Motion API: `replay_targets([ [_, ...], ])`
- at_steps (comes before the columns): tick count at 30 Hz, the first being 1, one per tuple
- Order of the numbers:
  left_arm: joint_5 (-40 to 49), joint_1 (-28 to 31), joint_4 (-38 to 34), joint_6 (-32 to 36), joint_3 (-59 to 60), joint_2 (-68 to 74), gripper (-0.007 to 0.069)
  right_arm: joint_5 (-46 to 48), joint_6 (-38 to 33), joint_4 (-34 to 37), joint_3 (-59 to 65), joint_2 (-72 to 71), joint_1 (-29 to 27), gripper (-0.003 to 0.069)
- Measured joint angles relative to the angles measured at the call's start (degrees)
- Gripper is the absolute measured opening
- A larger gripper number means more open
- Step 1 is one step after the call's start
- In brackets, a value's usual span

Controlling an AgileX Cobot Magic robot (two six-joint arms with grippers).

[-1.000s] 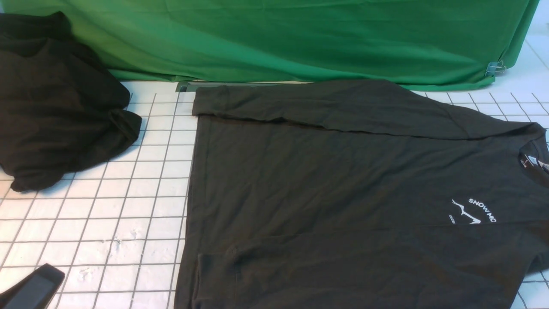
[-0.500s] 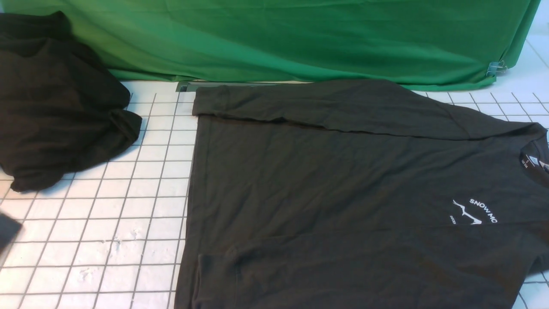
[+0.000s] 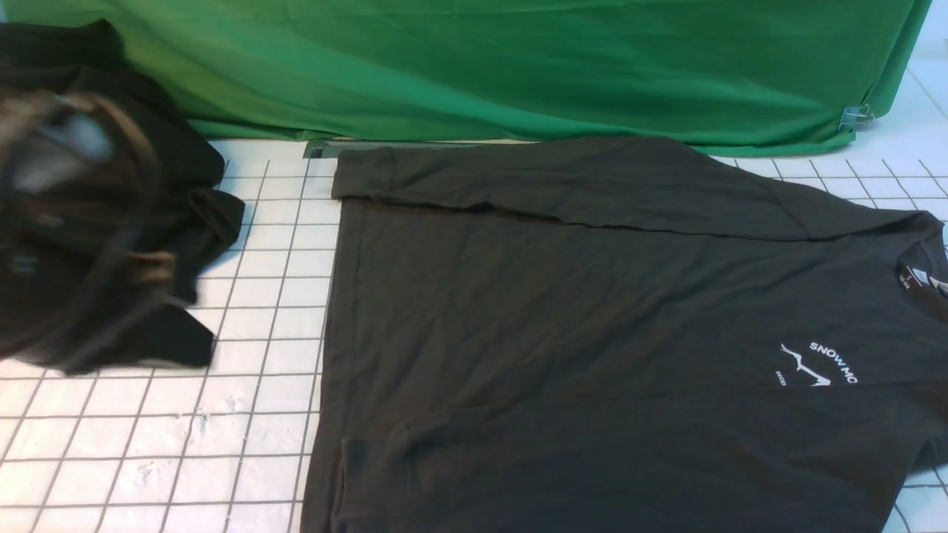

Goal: Fold a long-sleeved shirt over a white checkered tablecloth.
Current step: 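Grasp the left edge of the dark T-shirt lying flat on the table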

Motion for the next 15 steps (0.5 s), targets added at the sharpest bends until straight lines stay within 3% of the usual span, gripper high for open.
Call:
replay_targets([
  [7,-4.6,-11.6,5.9,-2.2,-1.0,12.5,0.0031,0.0,-2.2,0.0,0.0,4.7,0.0,0.0029],
  [9,-6.9,-15.6,9.8,-6.1,-3.4,17.2,0.0080,-1.2,-2.8,0.0,0.0,5.5,0.0,0.0035],
  [15,-12.0,-17.1,10.3,-7.9,-7.1,23.2,0.0217,-2.5,-2.9,0.0,0.0,5.8,0.0,0.0045],
])
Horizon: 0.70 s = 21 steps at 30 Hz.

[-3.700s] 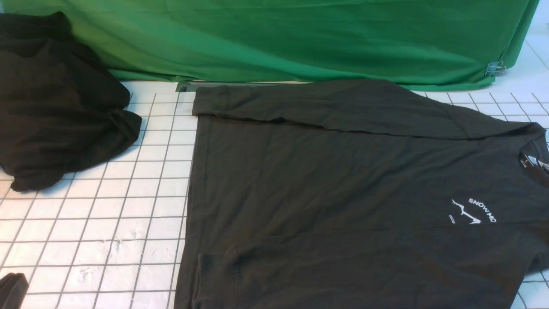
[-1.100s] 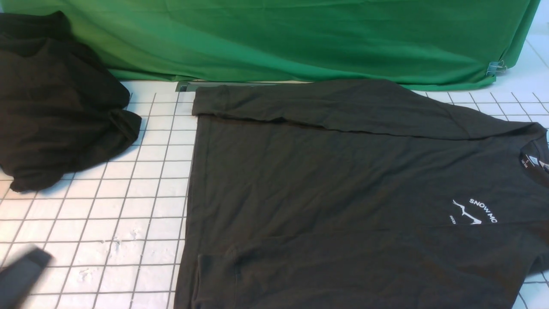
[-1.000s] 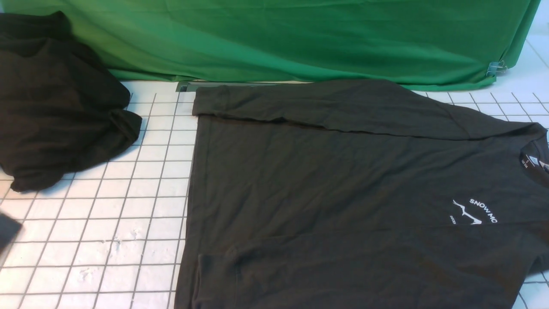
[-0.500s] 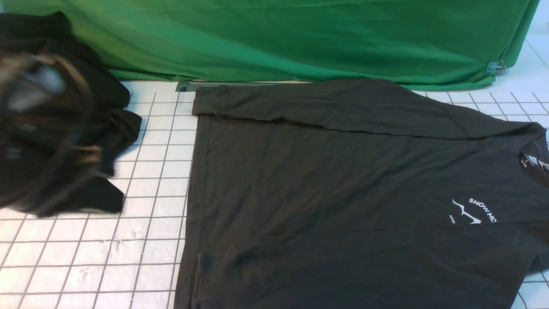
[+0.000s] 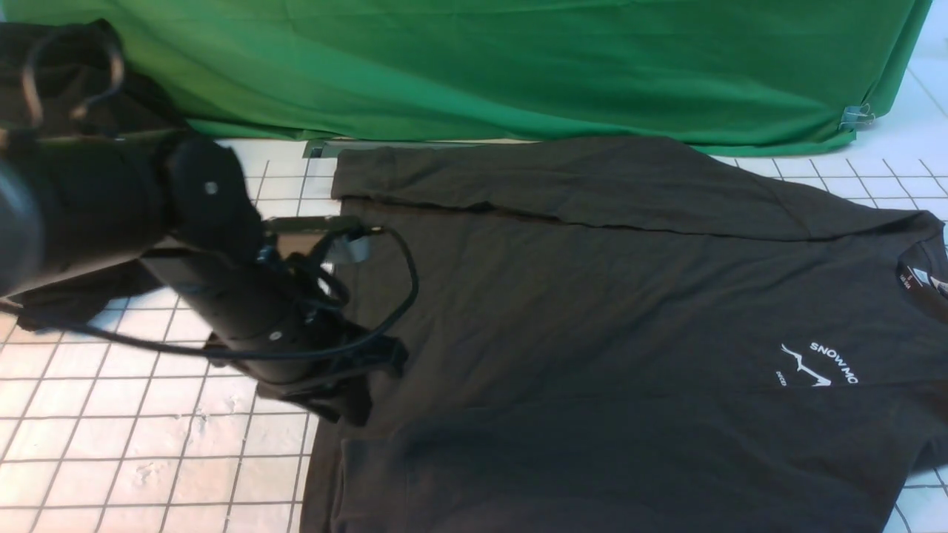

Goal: Fold a long-sleeved shirt over a white checkered tablecloth.
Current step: 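Grasp the left edge of the dark T-shirt lying flat on the table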

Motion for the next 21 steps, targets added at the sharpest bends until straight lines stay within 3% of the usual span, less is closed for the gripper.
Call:
replay_targets([
  [7,-1.6,0.0,-0.4,2.1,-0.2,6.4,0.0367,-0.2,0.0,0.0,0.0,0.0,0.0,0.0059],
  [13,-1.7,0.0,-2.5,3.0,-0.2,8.4,0.0379,-0.2,0.0,0.0,0.0,0.0,0.0,0.0071],
  [16,-1.7,0.0,-2.3,3.0,-0.2,8.8,0.0356,-0.2,0.0,0.0,0.0,0.0,0.0,0.0071],
  [21,-1.9,0.0,-2.1,3.0,-0.2,9.1,0.0200,-0.2,0.0,0.0,0.0,0.0,0.0,0.0073],
])
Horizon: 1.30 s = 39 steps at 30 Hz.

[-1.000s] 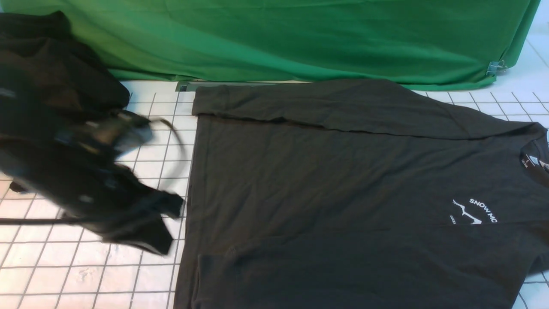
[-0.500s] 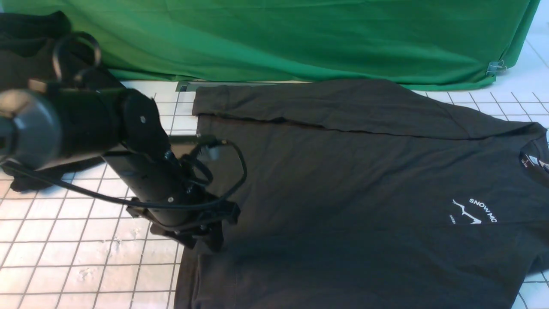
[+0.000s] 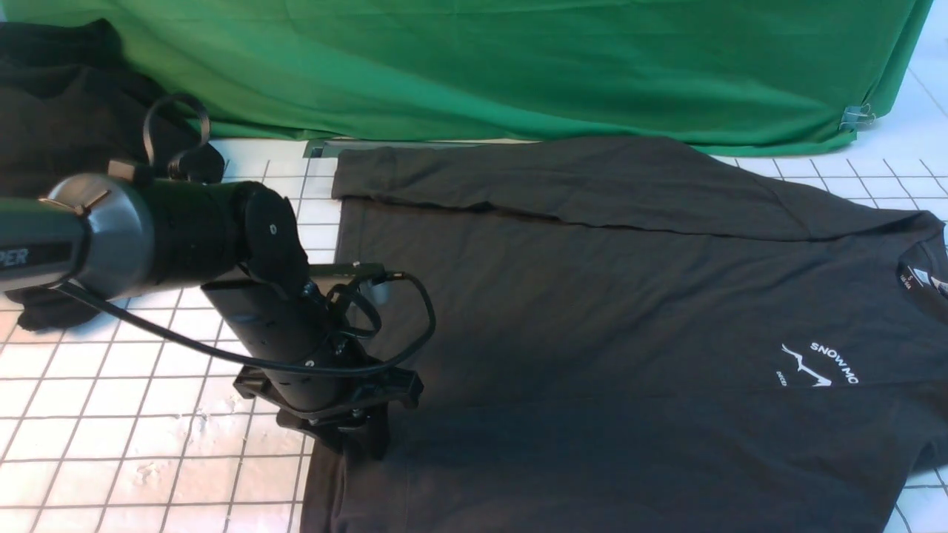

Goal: Fold a long-sleeved shirt over a white checkered tablecloth.
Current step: 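Grasp the left edge of the dark T-shirt lying flat on the table, then fold the left side of the black T-shirt inward over its body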

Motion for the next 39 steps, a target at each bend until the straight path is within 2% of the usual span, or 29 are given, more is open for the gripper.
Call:
replay_targets([
  [2,0.0,0.0,0.0,0.0,0.0,0.0,0.0143,0.0,0.0,0.0,0.0,0.0,0.0,0.0074],
  [3,0.0,0.0,0.0,0.0,0.0,0.0,0.0067,0.0,0.0,0.0,0.0,0.0,0.0,0.0076],
  [6,0.0,0.0,-0.1,0.0,0.0,0.0,0.0017,0.0,0.0,0.0,0.0,0.0,0.0,0.0083],
  [13,1.3,0.0,-0.1,-0.3,-2.9,-4.4,0.0015,0.0,0.0,0.0,0.0,0.0,0.0,0.0095],
  [17,5.9,0.0,0.0,-1.4,-13.0,-8.3,0.0015,0.0,0.0,0.0,0.0,0.0,0.0,0.0103],
  [22,12.2,0.0,2.7,-4.1,-25.8,-6.3,0.0015,0.0,0.0,0.0,0.0,0.0,0.0,0.0110],
  [29,16.3,0.5,6.4,-7.1,-39.5,5.6,0.0015,0.0,0.0,0.0,0.0,0.0,0.0,0.0122],
  [33,17.4,4.5,6.2,-10.0,-45.8,14.2,0.0015,0.0,0.0,0.0,0.0,0.0,0.0,0.0133],
  [39,16.0,9.6,4.6,-10.5,-51.1,21.2,0.0015,0.0,0.0,0.1,0.0,0.0,0.0,0.0141],
])
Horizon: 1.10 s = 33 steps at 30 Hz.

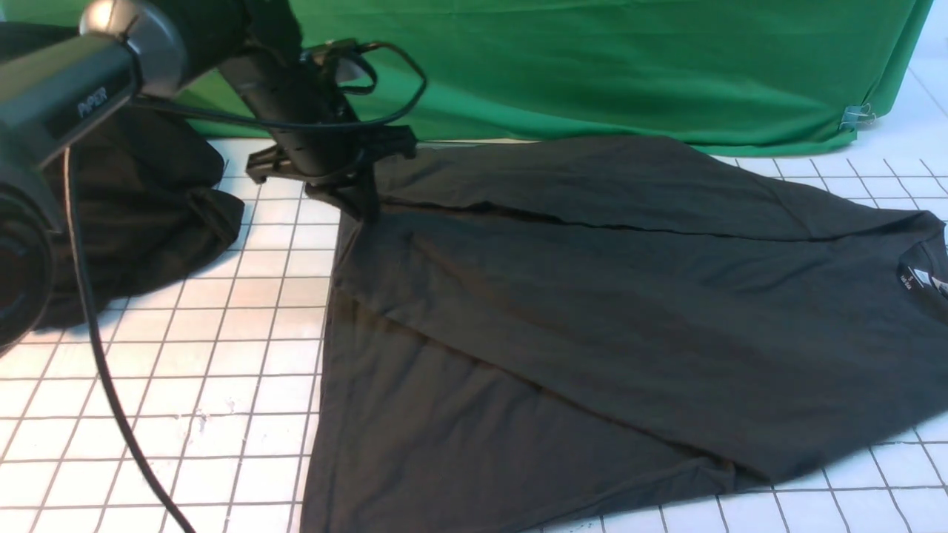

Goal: Fold a long-sleeved shirt over a white checkered tablecloth.
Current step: 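Fold the left side of the black T-shirt inward over its body, then grab the top left corner of the dark shirt with the left gripper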

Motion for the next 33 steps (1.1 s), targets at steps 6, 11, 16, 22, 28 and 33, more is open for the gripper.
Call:
replay_targets([
  [6,-3.0,0.8,0.6,-1.5,-0.4,5.0,0.0068,0.0,0.0,0.0,0.0,0.0,0.0,0.0152],
  [11,-4.7,0.9,1.3,-2.3,-3.2,5.2,0.0227,0.0,0.0,0.0,0.0,0.0,0.0,0.0159],
  [16,-6.1,2.9,-0.4,-3.1,-9.2,5.4,0.0387,0.0,0.0,0.0,0.0,0.0,0.0,0.0166],
  [22,-7.1,6.3,-8.2,-4.2,-12.3,9.8,0.0431,-0.9,0.8,0.1,0.0,0.0,0.0,0.0171],
  [28,-7.8,6.7,-10.1,-7.9,-12.3,15.5,0.0421,-2.4,1.6,0.1,0.0,0.0,0.0,0.0179],
  [33,-13.4,7.0,-15.8,-7.9,-12.3,16.1,0.0420,-3.0,1.6,0.1,0.0,0.0,0.0,0.0188],
])
